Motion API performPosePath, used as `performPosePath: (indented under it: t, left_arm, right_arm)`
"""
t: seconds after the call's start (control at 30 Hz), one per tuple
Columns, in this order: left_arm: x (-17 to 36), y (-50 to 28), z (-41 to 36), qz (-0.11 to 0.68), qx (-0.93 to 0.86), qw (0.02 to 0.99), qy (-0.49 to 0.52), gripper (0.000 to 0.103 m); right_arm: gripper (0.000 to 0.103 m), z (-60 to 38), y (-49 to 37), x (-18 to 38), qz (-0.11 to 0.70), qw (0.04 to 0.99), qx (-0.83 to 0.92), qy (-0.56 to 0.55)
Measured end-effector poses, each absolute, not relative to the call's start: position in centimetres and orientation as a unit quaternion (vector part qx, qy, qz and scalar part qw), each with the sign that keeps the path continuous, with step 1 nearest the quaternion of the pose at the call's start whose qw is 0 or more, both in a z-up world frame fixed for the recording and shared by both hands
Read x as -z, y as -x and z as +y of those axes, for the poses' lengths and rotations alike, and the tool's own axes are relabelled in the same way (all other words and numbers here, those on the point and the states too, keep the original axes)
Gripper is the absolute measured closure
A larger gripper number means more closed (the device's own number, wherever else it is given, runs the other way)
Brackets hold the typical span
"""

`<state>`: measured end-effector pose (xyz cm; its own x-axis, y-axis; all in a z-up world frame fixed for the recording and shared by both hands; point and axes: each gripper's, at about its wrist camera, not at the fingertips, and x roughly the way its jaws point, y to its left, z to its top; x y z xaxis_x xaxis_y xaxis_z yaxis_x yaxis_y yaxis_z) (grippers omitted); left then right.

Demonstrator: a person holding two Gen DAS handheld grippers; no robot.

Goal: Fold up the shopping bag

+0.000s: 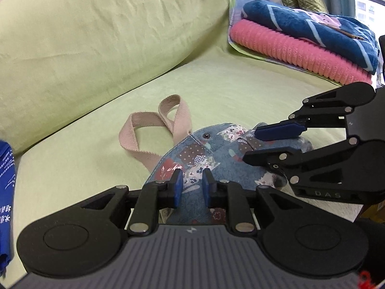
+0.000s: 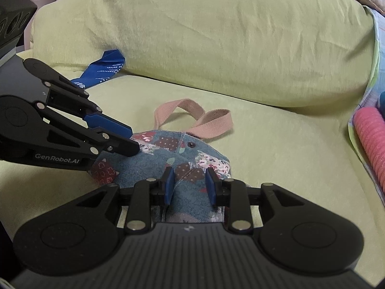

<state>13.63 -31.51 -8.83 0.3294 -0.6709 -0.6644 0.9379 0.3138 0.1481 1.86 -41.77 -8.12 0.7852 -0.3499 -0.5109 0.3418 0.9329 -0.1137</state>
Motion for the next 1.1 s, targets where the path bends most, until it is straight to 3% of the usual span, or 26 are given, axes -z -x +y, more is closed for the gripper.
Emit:
performPosePath:
  t: [1.1]
  left_arm:
    - [8.4,-12.8,-30.9,0.251,0.516,0.771,-0.276,0.078]
  right_arm:
    - [0.075,-41.8,-1.7,8.3,0.263,0.947,0.185,0.006]
